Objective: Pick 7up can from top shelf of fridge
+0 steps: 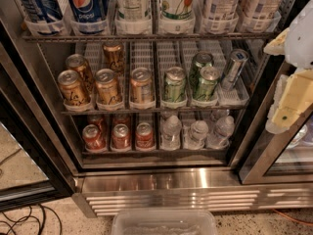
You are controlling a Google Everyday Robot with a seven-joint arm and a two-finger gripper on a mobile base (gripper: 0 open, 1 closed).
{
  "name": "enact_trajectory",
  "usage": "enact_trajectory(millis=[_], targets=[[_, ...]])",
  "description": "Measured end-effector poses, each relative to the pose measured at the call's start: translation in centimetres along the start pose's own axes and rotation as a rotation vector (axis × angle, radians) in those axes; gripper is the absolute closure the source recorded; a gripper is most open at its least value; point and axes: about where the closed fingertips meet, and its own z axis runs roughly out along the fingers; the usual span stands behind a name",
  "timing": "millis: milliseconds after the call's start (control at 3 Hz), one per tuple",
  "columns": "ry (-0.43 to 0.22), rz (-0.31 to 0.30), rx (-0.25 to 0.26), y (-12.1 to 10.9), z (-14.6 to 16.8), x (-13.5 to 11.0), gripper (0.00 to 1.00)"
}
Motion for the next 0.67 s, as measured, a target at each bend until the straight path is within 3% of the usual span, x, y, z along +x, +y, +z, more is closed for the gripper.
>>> enact_trajectory(millis=[333, 667], targets=[[0.000, 0.000, 0.000, 0.0, 0.0, 0.0, 0.00], [-0.062, -0.008, -0.019, 1.0, 1.5, -0.5, 0.00]])
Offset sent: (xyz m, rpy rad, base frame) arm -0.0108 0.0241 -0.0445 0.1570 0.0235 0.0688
